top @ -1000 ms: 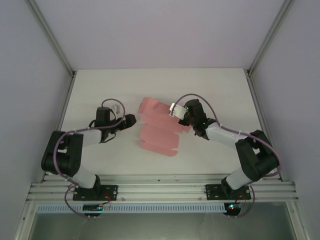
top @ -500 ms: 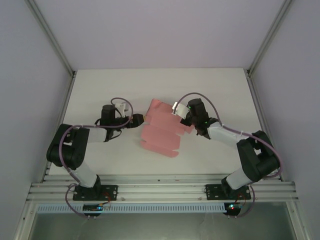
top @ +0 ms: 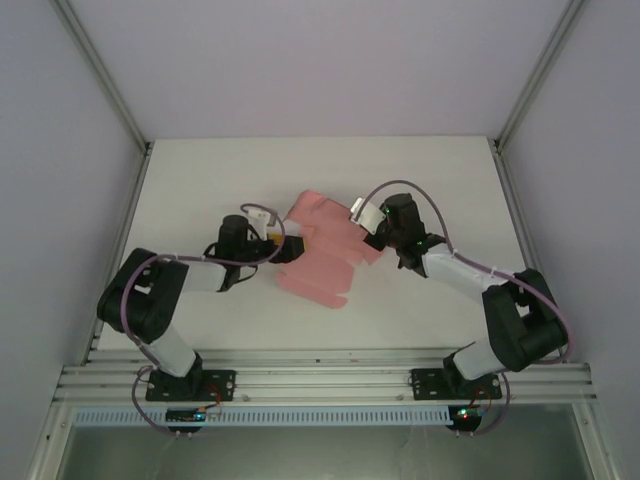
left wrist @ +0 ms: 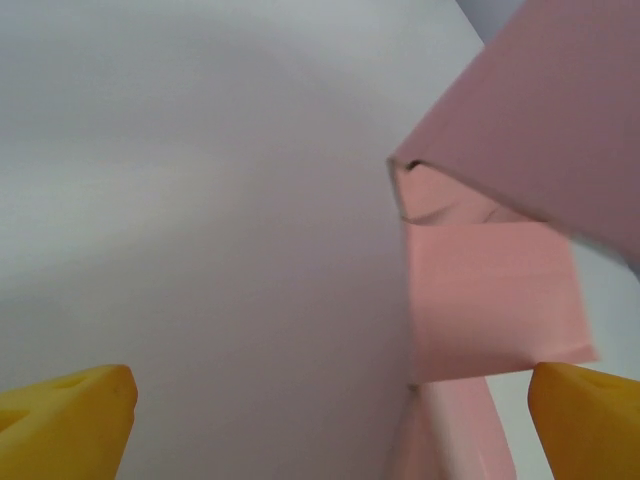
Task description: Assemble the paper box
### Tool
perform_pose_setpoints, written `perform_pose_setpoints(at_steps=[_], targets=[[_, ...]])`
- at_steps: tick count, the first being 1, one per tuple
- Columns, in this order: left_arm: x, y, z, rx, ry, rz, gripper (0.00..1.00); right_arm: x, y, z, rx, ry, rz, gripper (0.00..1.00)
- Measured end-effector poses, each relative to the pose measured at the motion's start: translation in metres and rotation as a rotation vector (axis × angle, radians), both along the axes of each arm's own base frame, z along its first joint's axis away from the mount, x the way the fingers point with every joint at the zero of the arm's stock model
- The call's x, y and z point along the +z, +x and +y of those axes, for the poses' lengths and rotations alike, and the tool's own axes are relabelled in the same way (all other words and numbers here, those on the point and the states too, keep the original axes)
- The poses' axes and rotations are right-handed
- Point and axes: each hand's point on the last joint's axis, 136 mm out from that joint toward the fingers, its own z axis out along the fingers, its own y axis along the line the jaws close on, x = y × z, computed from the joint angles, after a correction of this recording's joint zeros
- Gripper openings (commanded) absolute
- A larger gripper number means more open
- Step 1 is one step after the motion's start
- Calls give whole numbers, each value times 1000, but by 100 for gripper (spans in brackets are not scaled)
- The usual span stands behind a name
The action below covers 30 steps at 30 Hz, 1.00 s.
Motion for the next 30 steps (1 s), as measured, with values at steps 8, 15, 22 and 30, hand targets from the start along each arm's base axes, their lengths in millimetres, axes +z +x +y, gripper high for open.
perform_pose_setpoints(at_steps=[8,15,22,30], targets=[[-7,5,2,60,67,-10,100,-1,-2,1,7,-7,3,0],[28,-9,18,103,69,-68,100,1,1,0,-1,-132,-71,0],[76,-21,65,276,117,-148,100,0,12,8,3,-338,-177,0],[57,-11,142,551,175,-42,100,7,23,43,76,-551,-403,0]])
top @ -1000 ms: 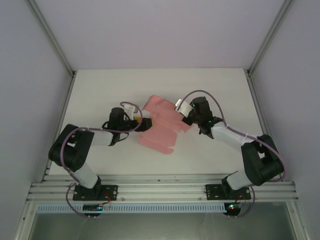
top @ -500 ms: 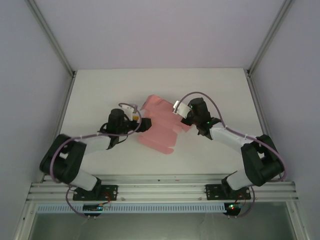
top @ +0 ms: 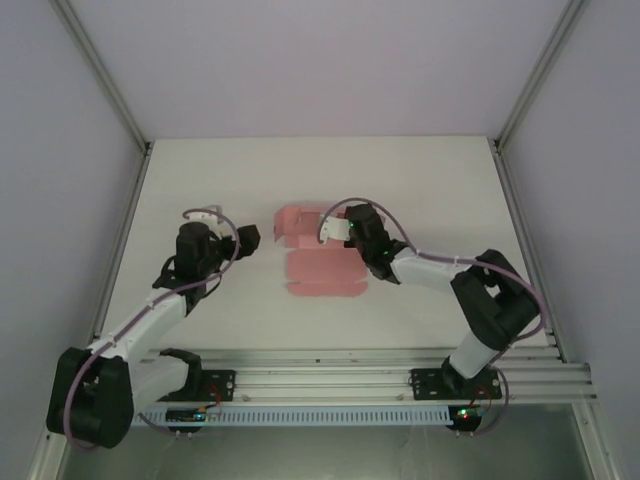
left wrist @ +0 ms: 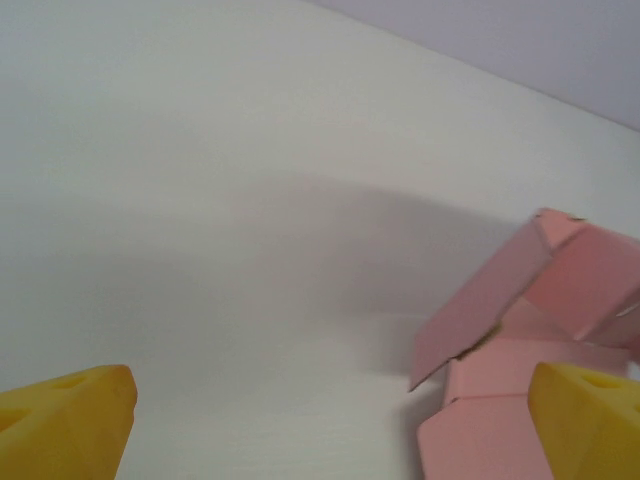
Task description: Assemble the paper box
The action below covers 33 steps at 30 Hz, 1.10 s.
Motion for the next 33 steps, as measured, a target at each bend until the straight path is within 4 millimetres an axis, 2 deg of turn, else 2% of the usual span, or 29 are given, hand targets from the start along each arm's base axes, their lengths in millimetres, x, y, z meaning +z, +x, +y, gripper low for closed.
perform_pose_setpoints(at_steps=[4,8,12,15,17,21,28,33], targets=[[-25,7,22,80,-18,88,100,8,2,17,45,-71,-103,0],[-43,31,33,112,-37,174,100,15,-3,26,70,-71,-188,0],[-47,57,17,38,-63,182,99,3,-7,28,73,-94,-238,0],[-54,66,0,-59,-88,177,100,-14,-9,27,65,-123,-245,0],[-62,65,-10,-121,-104,186,100,-19,-10,26,55,-126,-255,0],[-74,61,-31,-226,-110,204,100,-15,-10,23,34,-114,-279,0],[-70,46,-76,-413,-74,165,99,-16,-10,17,8,-106,-280,0],[-63,45,-87,-465,-82,126,96,-16,-10,17,-2,-83,-273,0]])
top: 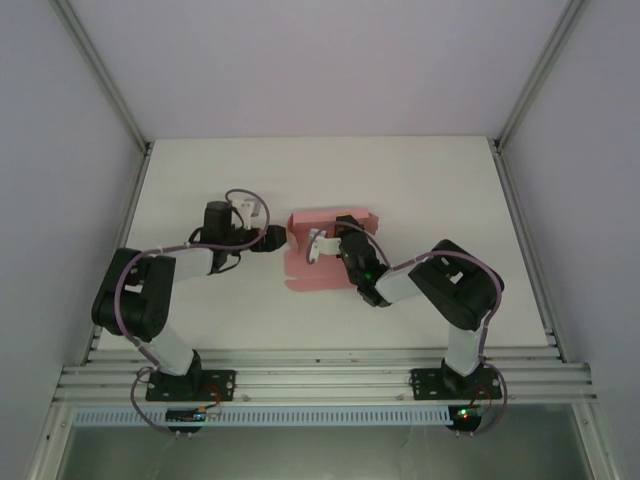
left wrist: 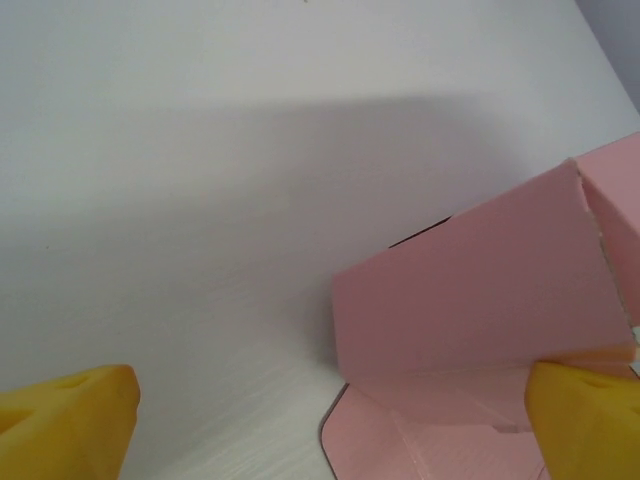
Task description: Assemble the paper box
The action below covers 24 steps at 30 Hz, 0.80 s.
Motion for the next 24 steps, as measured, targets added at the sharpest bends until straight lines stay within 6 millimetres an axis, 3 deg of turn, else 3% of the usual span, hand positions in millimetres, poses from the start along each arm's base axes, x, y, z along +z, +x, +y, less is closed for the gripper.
perform_pose_setpoints(at_steps=[9,14,24], targets=[[-15,-7,-32,-101,-35,0,83,-5,-2,0,-7,11,23,0],[-11,-7,-45,-128,-68,-30,66,-6,-3,-2,-18,24,39,0],[-4,-6,-59,-137,-35,-124,56,-9,-3,-9,-45,53,80,0]])
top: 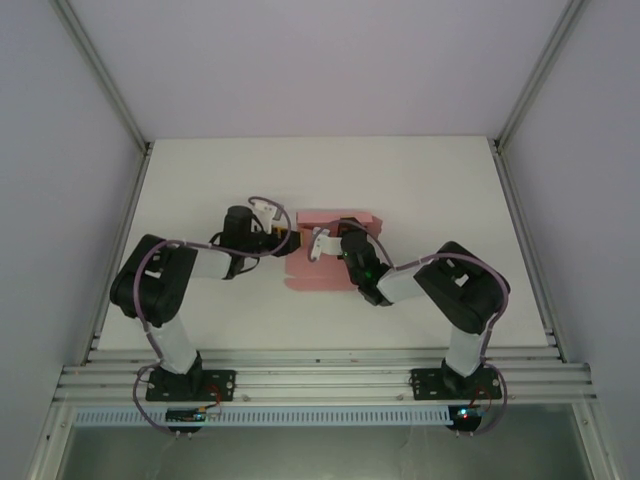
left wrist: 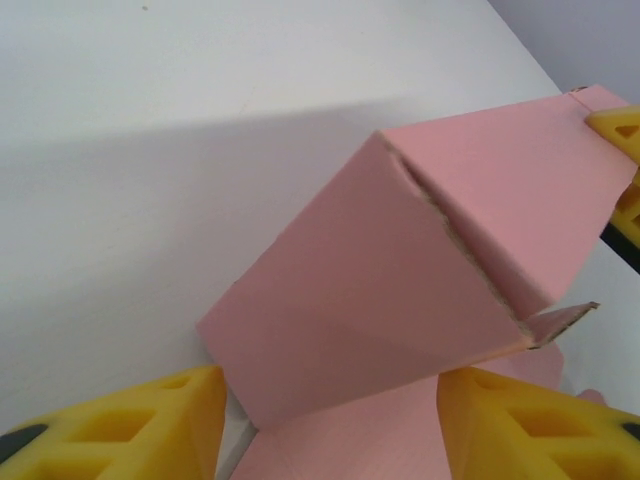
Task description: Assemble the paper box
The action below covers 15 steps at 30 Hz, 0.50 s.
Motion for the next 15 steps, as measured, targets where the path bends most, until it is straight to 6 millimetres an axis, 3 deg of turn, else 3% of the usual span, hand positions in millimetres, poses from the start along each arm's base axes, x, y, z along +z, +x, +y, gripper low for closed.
perform_pose_setpoints(at_steps=[6,9,15], targets=[[-3,-3,-13,2,76,-70,50,-2,0,-1,-11,18,31,0],[-4,1,-13,25,100,-93,44,-2,1,0,-16,25,45,0],[-8,11,-11,75,136,-139,41,-2,0,0,-21,45,73,0]])
